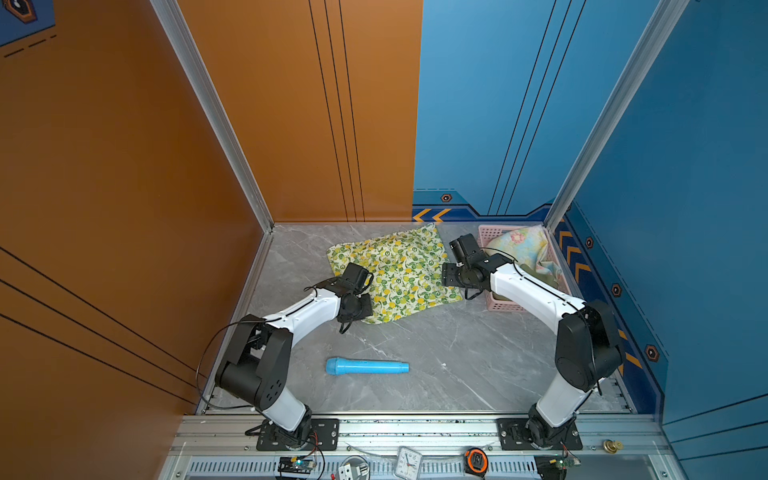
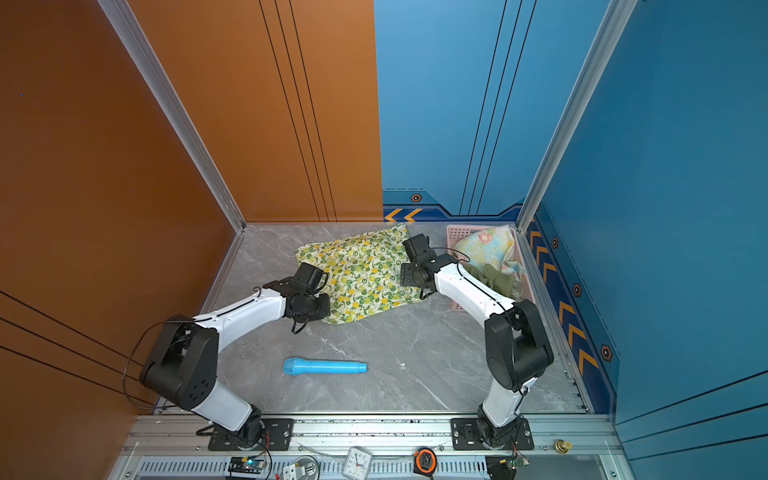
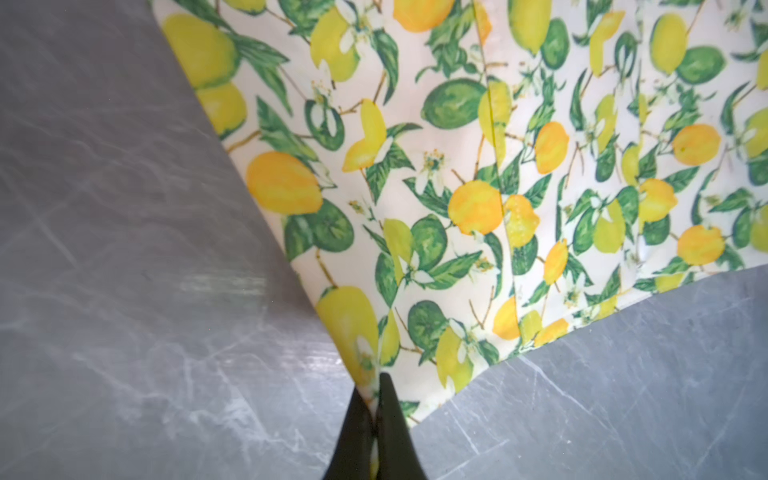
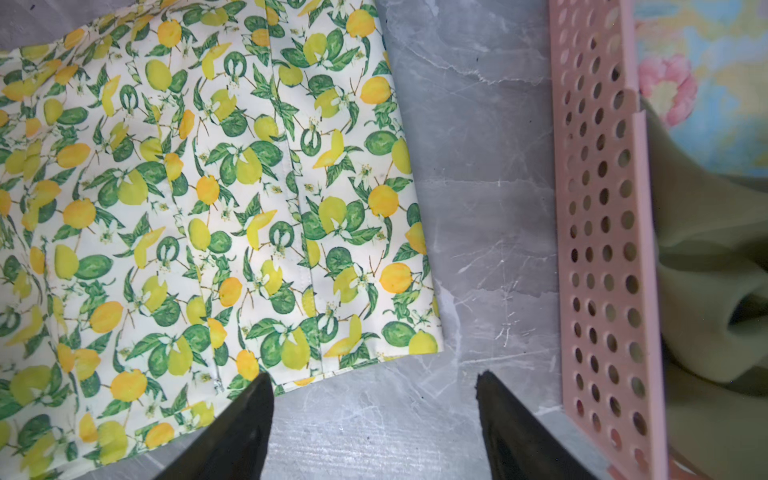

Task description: Fold and stack the skirts

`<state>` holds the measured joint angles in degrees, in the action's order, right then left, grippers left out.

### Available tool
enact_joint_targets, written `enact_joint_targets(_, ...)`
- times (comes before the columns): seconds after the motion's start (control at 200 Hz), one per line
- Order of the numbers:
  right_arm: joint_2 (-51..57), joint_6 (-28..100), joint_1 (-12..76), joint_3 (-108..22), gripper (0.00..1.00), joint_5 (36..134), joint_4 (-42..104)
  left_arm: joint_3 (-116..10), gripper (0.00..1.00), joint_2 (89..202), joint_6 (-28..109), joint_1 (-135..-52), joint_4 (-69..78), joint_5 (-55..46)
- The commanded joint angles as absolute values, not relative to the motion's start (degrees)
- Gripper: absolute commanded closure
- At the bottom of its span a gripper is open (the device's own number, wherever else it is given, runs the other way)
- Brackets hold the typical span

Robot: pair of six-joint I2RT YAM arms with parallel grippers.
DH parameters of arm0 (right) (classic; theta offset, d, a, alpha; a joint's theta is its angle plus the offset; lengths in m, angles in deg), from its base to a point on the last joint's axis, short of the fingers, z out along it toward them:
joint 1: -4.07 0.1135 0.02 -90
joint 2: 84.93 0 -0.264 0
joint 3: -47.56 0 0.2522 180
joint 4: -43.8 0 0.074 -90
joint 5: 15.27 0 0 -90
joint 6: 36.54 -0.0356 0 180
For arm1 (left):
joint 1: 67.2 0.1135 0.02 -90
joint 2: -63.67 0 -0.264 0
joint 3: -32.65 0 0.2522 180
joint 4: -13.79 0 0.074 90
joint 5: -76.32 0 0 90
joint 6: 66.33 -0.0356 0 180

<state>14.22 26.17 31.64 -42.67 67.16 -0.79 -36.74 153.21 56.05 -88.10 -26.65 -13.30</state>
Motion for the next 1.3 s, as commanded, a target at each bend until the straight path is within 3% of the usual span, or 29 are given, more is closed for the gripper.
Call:
enact_joint_targets(0.0,16.37,24.41,32.68,-41.05,0.27,68.46,-0.84,-34.97,1.0,151.19,53.52,-84.75,-27.75,-13.69)
enact_joint_targets(0.255,20.11,21.85,33.75,-36.63,0.45,71.38,1.52,-33.55,1.0,149.48,52.74,-81.16,-27.75,-12.91)
enact_joint_targets(0.606,24.22,20.0,33.85,-35.88,0.55,73.39,4.6,-33.31,1.0,149.29,52.85,-80.69,-27.75,-12.78)
enact_joint_targets(0.761,24.7,19.39,33.54,-34.81,0.64,73.46,6.97,-33.31,1.0,149.28,52.94,-80.17,-27.78,-12.63)
enact_joint_targets(0.991,23.71,19.6,32.04,-34.21,1.0,73.07,8.93,-33.35,1.0,149.8,53.19,-79.32,-27.74,-12.54)
enact_joint_targets(1.292,21.05,21.7,30.29,-34.62,1.0,71.71,8.7,-31.92,1.0,151.52,54.76,-81.07,-26.32,-12.69)
